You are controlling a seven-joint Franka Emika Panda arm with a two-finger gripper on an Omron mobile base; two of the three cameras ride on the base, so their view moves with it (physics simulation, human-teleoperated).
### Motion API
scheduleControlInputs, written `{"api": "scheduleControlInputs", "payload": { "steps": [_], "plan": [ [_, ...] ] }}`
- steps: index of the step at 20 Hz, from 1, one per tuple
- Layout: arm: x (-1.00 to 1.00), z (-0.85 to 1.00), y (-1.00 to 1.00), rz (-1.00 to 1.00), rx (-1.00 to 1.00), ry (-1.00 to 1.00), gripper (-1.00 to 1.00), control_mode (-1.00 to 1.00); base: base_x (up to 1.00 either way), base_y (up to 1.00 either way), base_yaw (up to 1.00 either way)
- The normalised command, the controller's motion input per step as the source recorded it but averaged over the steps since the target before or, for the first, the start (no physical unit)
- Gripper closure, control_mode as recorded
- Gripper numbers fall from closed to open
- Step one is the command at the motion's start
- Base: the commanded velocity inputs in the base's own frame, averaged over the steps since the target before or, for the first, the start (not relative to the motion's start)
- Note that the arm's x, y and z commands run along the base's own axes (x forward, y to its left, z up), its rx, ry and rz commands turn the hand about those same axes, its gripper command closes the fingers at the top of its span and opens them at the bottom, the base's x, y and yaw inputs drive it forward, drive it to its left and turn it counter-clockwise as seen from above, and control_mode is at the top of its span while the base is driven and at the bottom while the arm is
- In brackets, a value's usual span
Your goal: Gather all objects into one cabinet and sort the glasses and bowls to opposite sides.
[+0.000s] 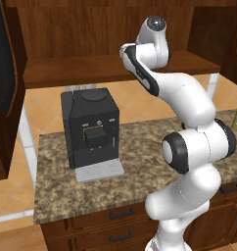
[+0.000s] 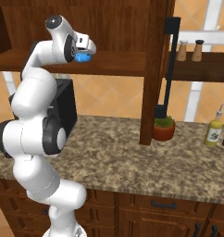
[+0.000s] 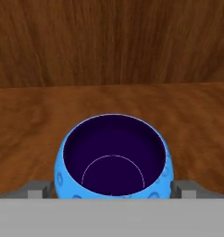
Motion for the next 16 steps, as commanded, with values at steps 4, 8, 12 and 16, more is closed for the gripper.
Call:
{"api": "scheduleControlInputs", "payload": {
  "steps": [4,8,12,16],
  "plan": [
    [0.0,-0.28,0.07,0.0,0.0,0.0,-1.0,-1.0,0.0,0.0,0.0],
    [-0.08,-0.2,0.04,-0.01,0.0,0.0,-1.0,-1.0,0.0,0.0,0.0],
    [-0.17,-0.05,0.05,-0.05,0.0,0.0,-1.0,-1.0,0.0,0.0,0.0],
    [-0.19,-0.16,0.19,-0.04,0.0,0.0,1.0,-1.0,0.0,0.0,0.0]
  ]
}}
